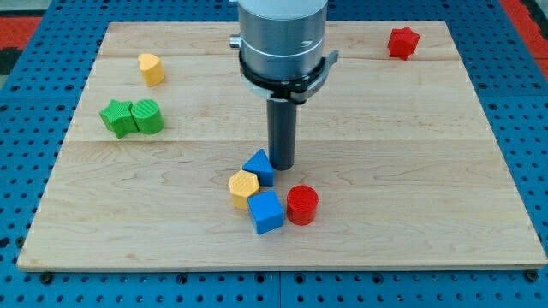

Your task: Push the red star into the blue triangle

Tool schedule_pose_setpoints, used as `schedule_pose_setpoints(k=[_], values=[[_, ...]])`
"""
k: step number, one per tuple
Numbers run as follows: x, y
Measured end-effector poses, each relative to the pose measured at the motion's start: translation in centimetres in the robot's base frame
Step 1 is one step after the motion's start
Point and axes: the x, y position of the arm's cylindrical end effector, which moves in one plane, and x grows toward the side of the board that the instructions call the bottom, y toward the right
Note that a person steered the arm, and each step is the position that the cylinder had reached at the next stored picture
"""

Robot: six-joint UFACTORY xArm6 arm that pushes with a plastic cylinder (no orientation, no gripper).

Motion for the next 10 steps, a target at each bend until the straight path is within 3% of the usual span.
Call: schedule_pose_setpoints(k=[2, 3, 5, 6, 7, 8, 9, 10], values=[[-15.8, 19.3], [-19.6, 27.7], [-21.2, 17.3], [-24.5, 22.3], [-24.4, 15.9], [-18.5, 2.3], [-15.6, -1.4], [-16.4, -1.9]])
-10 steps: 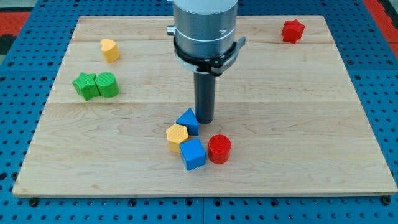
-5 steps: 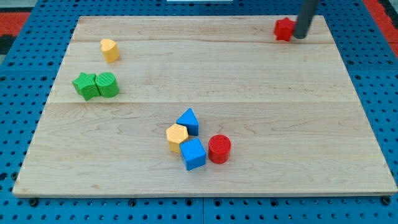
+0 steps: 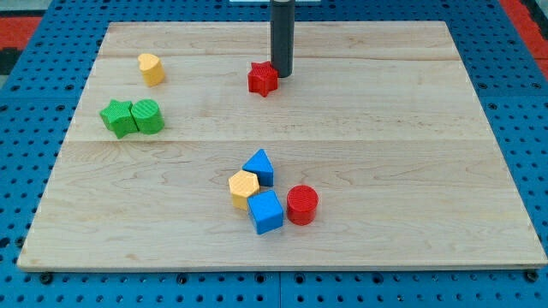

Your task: Push the red star into the blue triangle

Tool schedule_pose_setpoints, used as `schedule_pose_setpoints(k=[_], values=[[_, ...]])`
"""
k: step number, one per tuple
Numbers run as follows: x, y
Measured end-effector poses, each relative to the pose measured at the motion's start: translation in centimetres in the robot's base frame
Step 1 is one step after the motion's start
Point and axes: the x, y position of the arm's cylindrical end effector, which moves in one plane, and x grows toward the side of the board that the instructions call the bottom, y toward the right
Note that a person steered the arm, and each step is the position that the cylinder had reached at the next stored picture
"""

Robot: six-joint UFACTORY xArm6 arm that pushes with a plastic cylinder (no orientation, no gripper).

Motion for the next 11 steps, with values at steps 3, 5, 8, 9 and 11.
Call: schedule_pose_setpoints(k=[3, 5, 8, 9, 11], values=[[7.9, -5.4], [4.0, -6.9], [10.3, -2.9], [10.5, -1.7], [9.4, -0.4]])
